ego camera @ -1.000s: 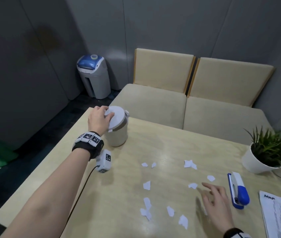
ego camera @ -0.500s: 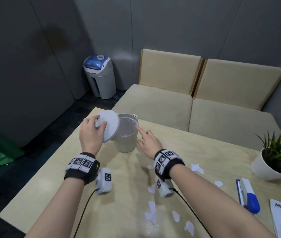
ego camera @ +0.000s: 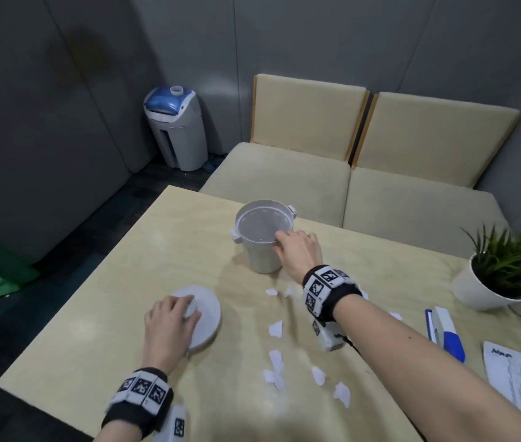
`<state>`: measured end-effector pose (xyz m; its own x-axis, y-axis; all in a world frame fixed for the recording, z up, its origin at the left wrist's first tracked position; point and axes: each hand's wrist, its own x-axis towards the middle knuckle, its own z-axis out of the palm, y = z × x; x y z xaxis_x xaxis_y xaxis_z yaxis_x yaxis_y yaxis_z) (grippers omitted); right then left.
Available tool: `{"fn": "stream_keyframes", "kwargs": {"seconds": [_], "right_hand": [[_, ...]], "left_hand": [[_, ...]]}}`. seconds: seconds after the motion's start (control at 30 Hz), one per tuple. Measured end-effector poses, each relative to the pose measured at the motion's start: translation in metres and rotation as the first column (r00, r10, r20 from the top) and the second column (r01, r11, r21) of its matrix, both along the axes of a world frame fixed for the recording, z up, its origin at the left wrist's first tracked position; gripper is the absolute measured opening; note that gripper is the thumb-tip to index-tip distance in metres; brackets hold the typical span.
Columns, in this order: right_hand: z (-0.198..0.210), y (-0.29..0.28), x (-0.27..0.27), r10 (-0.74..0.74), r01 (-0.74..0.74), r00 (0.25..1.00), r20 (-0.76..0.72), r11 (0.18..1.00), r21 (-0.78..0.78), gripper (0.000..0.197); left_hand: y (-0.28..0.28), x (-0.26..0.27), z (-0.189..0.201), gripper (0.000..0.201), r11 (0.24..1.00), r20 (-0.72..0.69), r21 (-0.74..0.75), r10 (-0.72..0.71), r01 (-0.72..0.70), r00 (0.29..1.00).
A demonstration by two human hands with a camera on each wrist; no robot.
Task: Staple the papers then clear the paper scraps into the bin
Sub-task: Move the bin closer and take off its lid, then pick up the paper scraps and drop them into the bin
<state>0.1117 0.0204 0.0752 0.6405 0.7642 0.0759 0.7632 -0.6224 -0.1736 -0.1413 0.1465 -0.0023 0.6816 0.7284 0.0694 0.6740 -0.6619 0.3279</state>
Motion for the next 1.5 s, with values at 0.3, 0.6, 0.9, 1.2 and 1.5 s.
{"fn": "stream_keyframes", "kwargs": {"seconds": [0.3,0.6,0.9,1.2,1.5], "right_hand": [[0.0,-0.045,0.022,-0.057,0.064,0.993,-0.102,0.996,0.067,0.026],[-0.076,-0.064,-0.015,-0.208,0.244,0.852,-0.481,0.97,0.013,0.024],[-0.098,-0.046,-0.008,-0.063,0.04,0.955,-0.291,0.996,-0.083,0.023],[-0.101,-0.05,-0.011,-0.008,-0.022,0.968,-0.25,0.993,-0.119,0.023],[-0.102,-0.034,-0.003,-0.202,0.178,0.876,-0.438,0.979,-0.096,0.019]], "left_hand": [[-0.035,0.005,-0.021,0.027,0.998,-0.122,0.017,-0.05,0.053,0.991],[-0.064,0.082,-0.002,0.021,0.935,-0.01,-0.025,-0.353,0.353,0.936],[-0.068,0.155,-0.026,0.029,0.919,-0.171,-0.186,-0.378,0.347,0.91],[-0.061,0.163,-0.031,0.021,0.893,-0.226,-0.072,-0.448,0.444,0.865],[-0.046,0.165,-0.03,0.017,0.894,-0.096,-0.251,-0.404,0.371,0.91]]}}
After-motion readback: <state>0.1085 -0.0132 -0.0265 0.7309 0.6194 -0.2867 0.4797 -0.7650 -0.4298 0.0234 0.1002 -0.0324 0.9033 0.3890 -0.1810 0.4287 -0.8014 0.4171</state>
